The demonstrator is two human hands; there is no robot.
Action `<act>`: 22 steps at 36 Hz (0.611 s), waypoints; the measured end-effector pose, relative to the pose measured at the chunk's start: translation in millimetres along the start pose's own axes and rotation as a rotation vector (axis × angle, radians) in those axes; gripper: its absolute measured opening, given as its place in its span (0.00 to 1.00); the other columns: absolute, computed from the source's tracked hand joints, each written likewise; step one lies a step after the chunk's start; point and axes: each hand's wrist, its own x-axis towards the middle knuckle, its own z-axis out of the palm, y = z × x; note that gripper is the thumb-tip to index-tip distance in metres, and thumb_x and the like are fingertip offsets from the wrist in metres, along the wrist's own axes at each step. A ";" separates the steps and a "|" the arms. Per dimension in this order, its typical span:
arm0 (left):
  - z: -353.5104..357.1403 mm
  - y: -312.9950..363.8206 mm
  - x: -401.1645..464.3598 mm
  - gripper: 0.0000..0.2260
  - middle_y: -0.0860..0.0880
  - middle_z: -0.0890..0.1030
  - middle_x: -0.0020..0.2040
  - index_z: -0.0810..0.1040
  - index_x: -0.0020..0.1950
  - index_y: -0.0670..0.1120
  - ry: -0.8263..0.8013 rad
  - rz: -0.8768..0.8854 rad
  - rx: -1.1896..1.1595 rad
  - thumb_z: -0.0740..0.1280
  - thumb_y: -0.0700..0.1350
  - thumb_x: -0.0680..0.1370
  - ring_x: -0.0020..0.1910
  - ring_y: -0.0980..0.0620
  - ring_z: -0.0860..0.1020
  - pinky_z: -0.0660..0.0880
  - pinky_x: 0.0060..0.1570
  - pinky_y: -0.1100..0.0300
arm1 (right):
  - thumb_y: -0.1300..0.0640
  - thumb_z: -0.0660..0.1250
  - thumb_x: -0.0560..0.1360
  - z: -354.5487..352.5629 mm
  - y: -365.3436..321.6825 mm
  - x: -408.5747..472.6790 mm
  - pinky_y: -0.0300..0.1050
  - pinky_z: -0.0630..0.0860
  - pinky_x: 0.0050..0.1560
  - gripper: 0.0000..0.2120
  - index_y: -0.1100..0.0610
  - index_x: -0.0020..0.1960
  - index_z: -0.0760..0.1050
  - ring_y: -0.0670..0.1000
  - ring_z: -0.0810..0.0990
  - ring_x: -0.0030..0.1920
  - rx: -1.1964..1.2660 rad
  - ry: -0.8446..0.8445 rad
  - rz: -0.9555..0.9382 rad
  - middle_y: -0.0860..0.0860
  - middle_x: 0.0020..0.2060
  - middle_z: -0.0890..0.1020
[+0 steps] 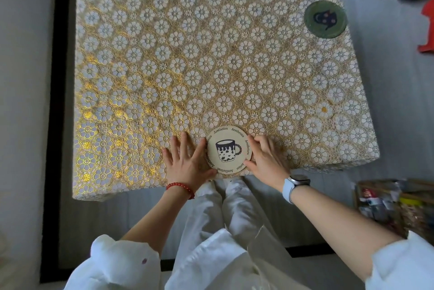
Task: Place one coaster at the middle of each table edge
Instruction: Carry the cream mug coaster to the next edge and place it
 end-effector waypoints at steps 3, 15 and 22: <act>-1.4 0.9 -0.4 0.43 0.44 0.40 0.76 0.45 0.70 0.63 -0.013 -0.002 0.032 0.65 0.69 0.63 0.72 0.39 0.36 0.37 0.68 0.37 | 0.47 0.65 0.72 1.5 -0.1 1.2 0.51 0.67 0.63 0.32 0.56 0.70 0.55 0.55 0.64 0.62 -0.043 0.006 0.010 0.55 0.62 0.66; -43.8 -6.1 12.1 0.31 0.48 0.59 0.71 0.60 0.66 0.64 -0.175 0.052 0.122 0.63 0.68 0.66 0.68 0.41 0.58 0.63 0.64 0.40 | 0.53 0.58 0.76 -25.6 -0.3 12.5 0.45 0.73 0.55 0.18 0.57 0.64 0.67 0.52 0.71 0.55 0.197 -0.223 0.096 0.55 0.58 0.71; -116.6 14.5 72.6 0.17 0.44 0.75 0.60 0.71 0.62 0.49 -0.110 -0.025 0.112 0.58 0.55 0.77 0.60 0.45 0.72 0.69 0.62 0.46 | 0.54 0.56 0.78 -74.3 2.3 59.7 0.31 0.63 0.19 0.12 0.60 0.54 0.74 0.43 0.63 0.21 0.275 -0.243 0.137 0.58 0.47 0.83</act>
